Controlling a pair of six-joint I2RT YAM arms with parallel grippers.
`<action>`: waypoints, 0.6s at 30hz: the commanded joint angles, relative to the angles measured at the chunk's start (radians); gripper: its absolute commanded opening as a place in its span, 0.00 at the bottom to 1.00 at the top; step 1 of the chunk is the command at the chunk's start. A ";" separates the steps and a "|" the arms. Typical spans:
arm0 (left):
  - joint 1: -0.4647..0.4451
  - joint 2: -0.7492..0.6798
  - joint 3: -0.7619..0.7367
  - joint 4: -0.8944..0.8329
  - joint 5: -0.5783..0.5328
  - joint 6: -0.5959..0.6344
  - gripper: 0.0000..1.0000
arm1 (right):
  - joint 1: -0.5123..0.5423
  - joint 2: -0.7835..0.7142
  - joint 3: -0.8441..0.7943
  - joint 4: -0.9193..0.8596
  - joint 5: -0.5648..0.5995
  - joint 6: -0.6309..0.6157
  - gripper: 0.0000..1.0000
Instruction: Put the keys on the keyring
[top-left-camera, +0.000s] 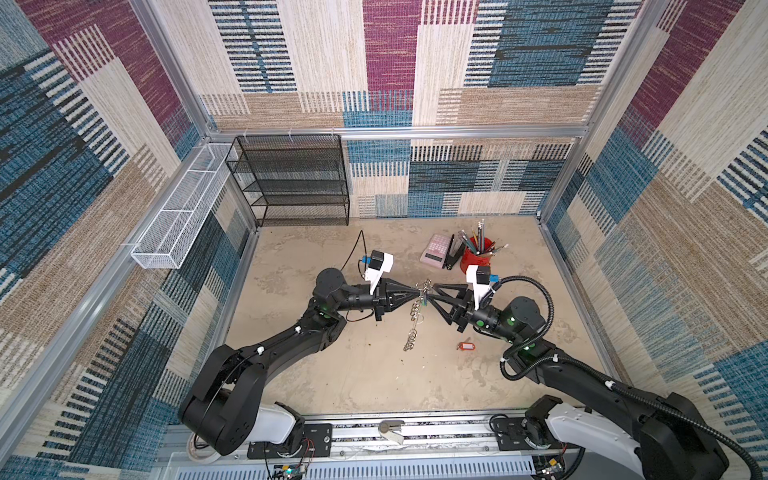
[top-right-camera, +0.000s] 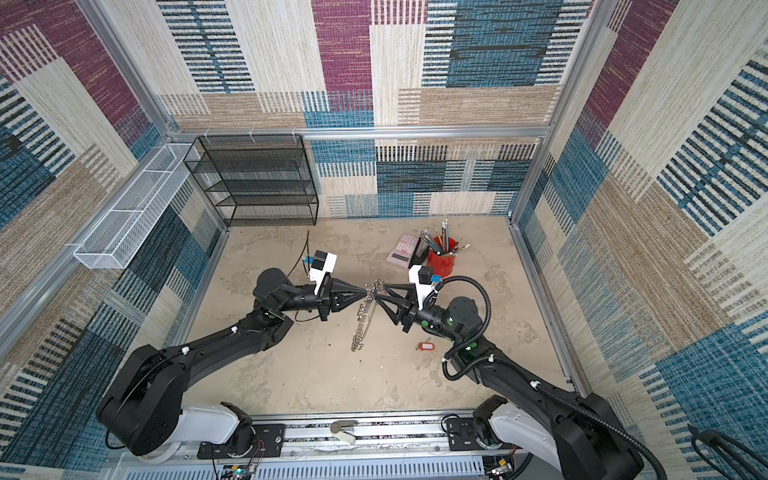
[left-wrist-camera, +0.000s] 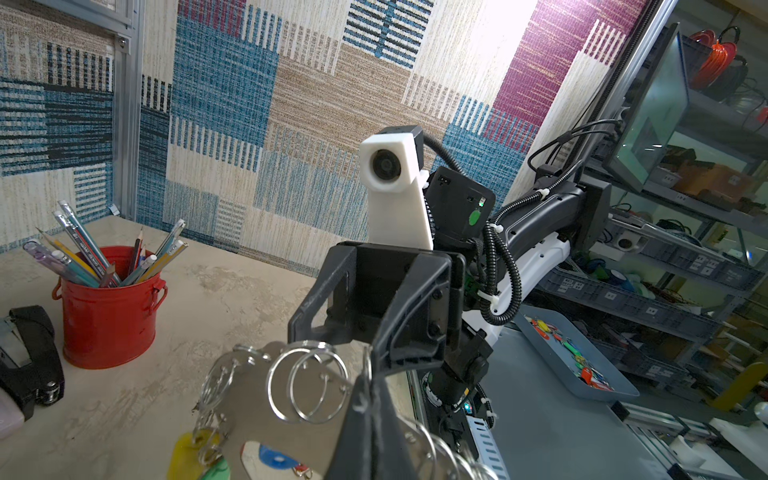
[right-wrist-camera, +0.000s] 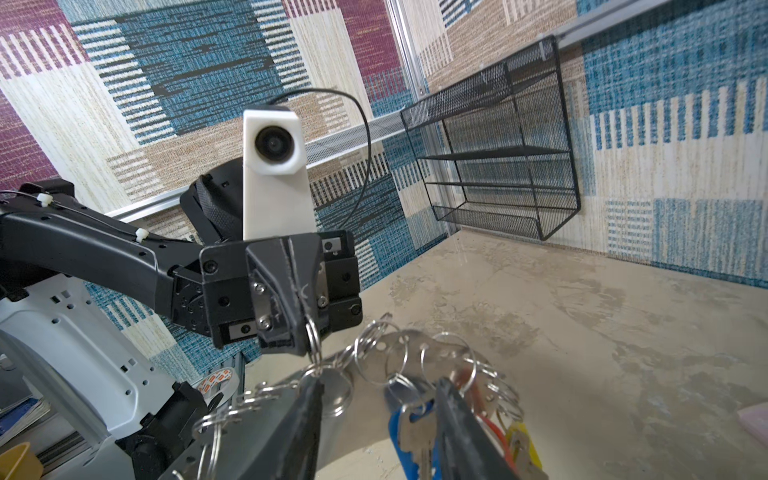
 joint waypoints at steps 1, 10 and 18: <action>-0.001 -0.014 -0.005 0.011 0.005 0.034 0.00 | -0.009 -0.018 0.021 -0.048 0.020 -0.017 0.47; -0.001 -0.041 -0.006 -0.059 -0.003 0.097 0.00 | -0.028 -0.030 0.085 -0.142 -0.105 -0.050 0.46; -0.001 -0.054 -0.025 -0.052 -0.015 0.112 0.00 | 0.002 0.015 0.135 -0.164 -0.233 -0.060 0.38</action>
